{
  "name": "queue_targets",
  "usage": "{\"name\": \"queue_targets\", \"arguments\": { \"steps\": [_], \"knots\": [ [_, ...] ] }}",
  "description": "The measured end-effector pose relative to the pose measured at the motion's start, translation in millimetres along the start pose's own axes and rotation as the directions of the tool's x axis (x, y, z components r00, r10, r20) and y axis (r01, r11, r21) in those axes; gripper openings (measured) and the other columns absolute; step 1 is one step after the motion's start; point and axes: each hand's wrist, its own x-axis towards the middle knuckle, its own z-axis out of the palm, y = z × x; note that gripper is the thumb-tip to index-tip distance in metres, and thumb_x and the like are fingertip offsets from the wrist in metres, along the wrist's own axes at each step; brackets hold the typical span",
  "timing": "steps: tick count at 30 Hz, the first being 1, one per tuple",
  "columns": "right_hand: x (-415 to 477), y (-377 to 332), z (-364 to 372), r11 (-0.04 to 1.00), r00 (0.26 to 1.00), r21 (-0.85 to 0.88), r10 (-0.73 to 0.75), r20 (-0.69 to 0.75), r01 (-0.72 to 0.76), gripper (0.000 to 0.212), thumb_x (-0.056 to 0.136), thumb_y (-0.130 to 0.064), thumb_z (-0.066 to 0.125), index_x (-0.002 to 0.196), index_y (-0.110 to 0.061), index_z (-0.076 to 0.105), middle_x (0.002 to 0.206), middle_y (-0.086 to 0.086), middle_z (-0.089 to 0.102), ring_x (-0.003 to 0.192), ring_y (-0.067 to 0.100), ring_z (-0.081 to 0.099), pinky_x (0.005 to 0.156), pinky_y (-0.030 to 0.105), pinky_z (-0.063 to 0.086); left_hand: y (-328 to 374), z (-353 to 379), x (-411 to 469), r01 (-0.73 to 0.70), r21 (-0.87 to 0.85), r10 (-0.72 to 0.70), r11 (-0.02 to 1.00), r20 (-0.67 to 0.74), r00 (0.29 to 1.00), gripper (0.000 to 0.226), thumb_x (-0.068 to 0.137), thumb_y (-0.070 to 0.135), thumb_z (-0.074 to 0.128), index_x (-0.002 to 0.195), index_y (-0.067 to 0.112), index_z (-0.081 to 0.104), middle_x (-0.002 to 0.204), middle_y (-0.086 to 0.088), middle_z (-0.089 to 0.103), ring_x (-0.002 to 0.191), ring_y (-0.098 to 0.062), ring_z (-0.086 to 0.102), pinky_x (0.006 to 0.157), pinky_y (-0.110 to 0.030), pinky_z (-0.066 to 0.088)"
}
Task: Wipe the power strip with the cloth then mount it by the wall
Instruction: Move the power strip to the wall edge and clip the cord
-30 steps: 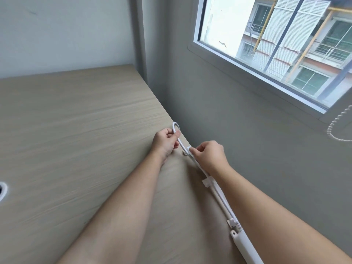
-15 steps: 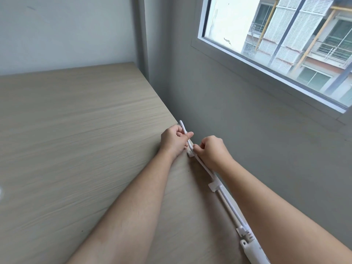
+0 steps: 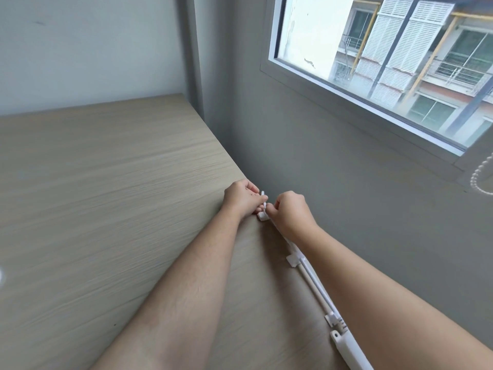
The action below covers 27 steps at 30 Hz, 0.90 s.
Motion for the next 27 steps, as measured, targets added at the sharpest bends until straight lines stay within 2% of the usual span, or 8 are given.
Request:
{"name": "queue_targets", "arguments": {
  "steps": [3, 7, 9, 13, 16, 19, 23, 27],
  "knots": [
    [1, 4, 2, 0.999, 1.0, 0.049, -0.009, -0.007, 0.009, 0.032, 0.086, -0.029, 0.057, 0.067, -0.004, 0.052, 0.067, 0.012, 0.056, 0.064, 0.028, 0.05, 0.054, 0.028, 0.036, 3, 0, 1, 0.012, 0.01, -0.012, 1.0, 0.016, 1.0, 0.021, 0.075, 0.003, 0.074, 0.08, 0.008, 0.054, 0.06, -0.006, 0.06, 0.05, -0.017, 0.059, 0.067, -0.033, 0.058],
    [2, 6, 1, 0.989, 0.998, 0.135, 0.053, 0.015, -0.055, 0.035, 0.077, -0.036, 0.072, 0.063, -0.007, 0.056, 0.057, 0.002, 0.052, 0.054, 0.016, 0.047, 0.044, 0.025, 0.032, 2, -1, 5, 0.025, 0.005, -0.025, 1.0, -0.011, 1.0, 0.022, 0.073, 0.001, 0.074, 0.073, 0.009, 0.053, 0.054, -0.009, 0.06, 0.042, -0.018, 0.056, 0.055, -0.029, 0.054],
    [0, 6, 0, 0.981, 0.996, 0.176, 0.085, 0.013, -0.086, 0.034, 0.076, -0.033, 0.073, 0.066, -0.003, 0.061, 0.058, 0.003, 0.053, 0.054, 0.015, 0.046, 0.044, 0.023, 0.032, -2, 0, 2, -0.01, 0.041, 0.013, 0.999, -0.052, 0.999, 0.016, 0.072, 0.001, 0.07, 0.069, 0.009, 0.057, 0.052, -0.008, 0.06, 0.044, -0.019, 0.054, 0.057, -0.03, 0.053],
    [-13, 11, -6, 0.978, 0.996, 0.19, 0.079, 0.048, -0.087, 0.025, 0.088, -0.024, 0.058, 0.081, -0.004, 0.07, 0.075, 0.011, 0.065, 0.071, 0.023, 0.055, 0.061, 0.025, 0.039, -14, -3, -15, -0.084, 0.138, 0.106, 0.987, -0.164, 0.981, 0.014, 0.073, 0.013, 0.071, 0.063, 0.017, 0.061, 0.056, 0.006, 0.057, 0.053, -0.009, 0.051, 0.061, -0.022, 0.043],
    [-29, 23, -21, 0.977, 0.993, 0.183, 0.105, 0.048, -0.112, 0.03, 0.091, -0.019, 0.049, 0.081, 0.005, 0.064, 0.067, 0.011, 0.054, 0.062, 0.022, 0.043, 0.059, 0.027, 0.035, -23, -12, -40, -0.06, 0.183, 0.096, 0.981, -0.197, 0.976, 0.013, 0.076, 0.022, 0.072, 0.067, 0.017, 0.064, 0.058, 0.007, 0.056, 0.057, -0.01, 0.051, 0.063, -0.022, 0.041],
    [-56, 39, -46, 0.97, 0.99, 0.198, 0.135, 0.031, -0.138, 0.028, 0.09, -0.019, 0.05, 0.08, 0.002, 0.064, 0.065, 0.008, 0.053, 0.06, 0.02, 0.043, 0.057, 0.027, 0.036, -25, -23, -76, 0.05, 0.103, -0.033, 0.993, -0.166, 0.986, 0.019, 0.081, 0.022, 0.069, 0.066, 0.018, 0.059, 0.061, -0.002, 0.06, 0.06, -0.02, 0.054, 0.069, -0.032, 0.051],
    [-107, 69, -85, 0.959, 0.984, 0.224, 0.174, 0.02, -0.174, 0.023, 0.09, -0.02, 0.054, 0.076, -0.008, 0.069, 0.067, 0.006, 0.058, 0.059, 0.019, 0.047, 0.051, 0.023, 0.036, -14, -17, -145, 0.056, 0.169, -0.043, 0.984, -0.081, 0.996, 0.02, 0.084, 0.026, 0.065, 0.066, 0.023, 0.055, 0.072, -0.001, 0.063, 0.074, -0.02, 0.057, 0.071, -0.027, 0.043],
    [-175, 100, -106, 0.939, 0.967, 0.235, 0.252, 0.03, -0.252, 0.016, 0.089, -0.019, 0.057, 0.081, -0.016, 0.071, 0.079, 0.009, 0.069, 0.067, 0.019, 0.054, 0.066, 0.026, 0.04, -13, 19, -224, 0.107, 0.128, -0.109, 0.986, 0.013, 0.994, 0.011, 0.083, 0.026, 0.064, 0.08, 0.018, 0.057, 0.086, -0.005, 0.067, 0.085, -0.023, 0.063, 0.077, -0.029, 0.047]
  ]
}}
